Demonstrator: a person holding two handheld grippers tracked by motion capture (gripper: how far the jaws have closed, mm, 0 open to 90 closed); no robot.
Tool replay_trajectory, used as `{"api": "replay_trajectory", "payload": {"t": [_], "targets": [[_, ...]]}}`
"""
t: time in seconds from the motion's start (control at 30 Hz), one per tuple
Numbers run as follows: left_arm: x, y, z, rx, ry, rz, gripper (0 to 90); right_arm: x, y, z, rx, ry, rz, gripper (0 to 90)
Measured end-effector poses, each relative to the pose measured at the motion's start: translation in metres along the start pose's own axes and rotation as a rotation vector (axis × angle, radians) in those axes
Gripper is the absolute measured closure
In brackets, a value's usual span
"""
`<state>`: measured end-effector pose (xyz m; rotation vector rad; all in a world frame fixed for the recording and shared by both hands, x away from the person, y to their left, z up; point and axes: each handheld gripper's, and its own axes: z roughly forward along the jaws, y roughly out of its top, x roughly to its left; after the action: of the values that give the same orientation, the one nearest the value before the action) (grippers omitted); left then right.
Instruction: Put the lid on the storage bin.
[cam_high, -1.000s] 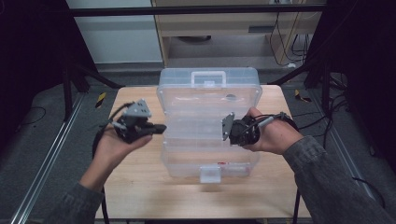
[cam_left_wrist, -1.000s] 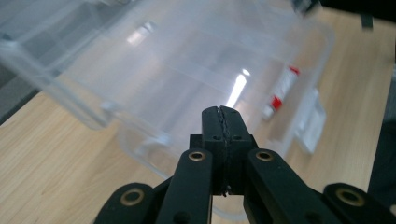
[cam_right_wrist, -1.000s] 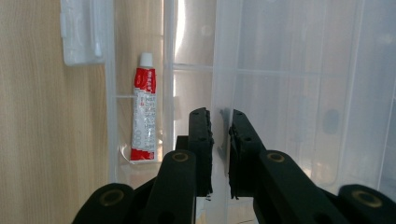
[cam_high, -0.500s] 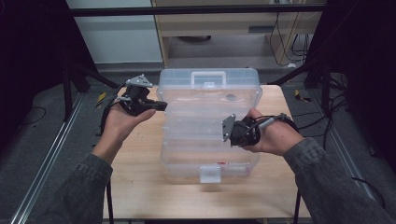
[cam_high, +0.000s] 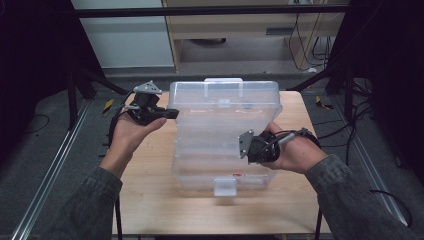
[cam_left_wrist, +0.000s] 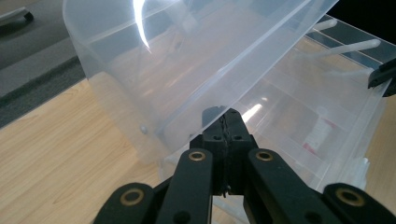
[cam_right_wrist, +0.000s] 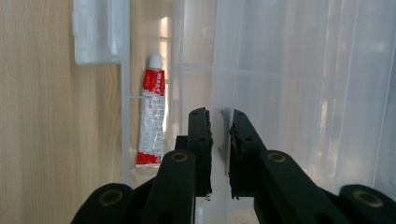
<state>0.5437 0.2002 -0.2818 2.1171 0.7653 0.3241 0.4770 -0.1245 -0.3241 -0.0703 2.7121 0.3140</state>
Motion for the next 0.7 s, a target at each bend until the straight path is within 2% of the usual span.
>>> {"api": "replay_trajectory", "payload": {"t": [0.33,0.43,0.47,0.5,0.57,0.6,0.63,0.67,0.7], "targets": [[-0.004,-0.025,-0.007,-0.026,-0.034,-0.035,89.5,0.010,-0.003,0.003,-0.014,-0.007,0.009,79.2],[-0.006,-0.030,-0.008,-0.027,-0.038,-0.032,89.5,0.012,-0.004,0.004,-0.019,-0.008,0.014,78.0],[-0.006,-0.031,-0.007,-0.046,-0.054,-0.015,89.5,0.013,-0.004,0.004,-0.019,-0.010,0.015,77.0],[-0.008,-0.033,-0.009,-0.033,-0.044,-0.029,89.5,0.014,-0.004,0.005,-0.021,-0.012,0.017,75.5],[-0.010,-0.035,-0.009,-0.036,-0.065,-0.029,89.5,0.017,-0.005,0.005,-0.031,-0.020,0.028,70.8],[-0.011,-0.037,-0.010,-0.034,-0.051,-0.031,89.5,0.019,-0.005,0.005,-0.036,-0.024,0.033,67.5],[-0.011,-0.037,-0.008,-0.058,-0.071,-0.010,89.5,0.021,-0.005,0.004,-0.045,-0.032,0.041,63.7],[-0.013,-0.039,-0.010,-0.038,-0.059,-0.034,89.5,0.023,-0.005,0.004,-0.060,-0.051,0.045,59.0],[-0.014,-0.040,-0.010,-0.039,-0.067,-0.024,89.5,0.025,-0.006,0.003,-0.073,-0.067,0.049,56.0]]}}
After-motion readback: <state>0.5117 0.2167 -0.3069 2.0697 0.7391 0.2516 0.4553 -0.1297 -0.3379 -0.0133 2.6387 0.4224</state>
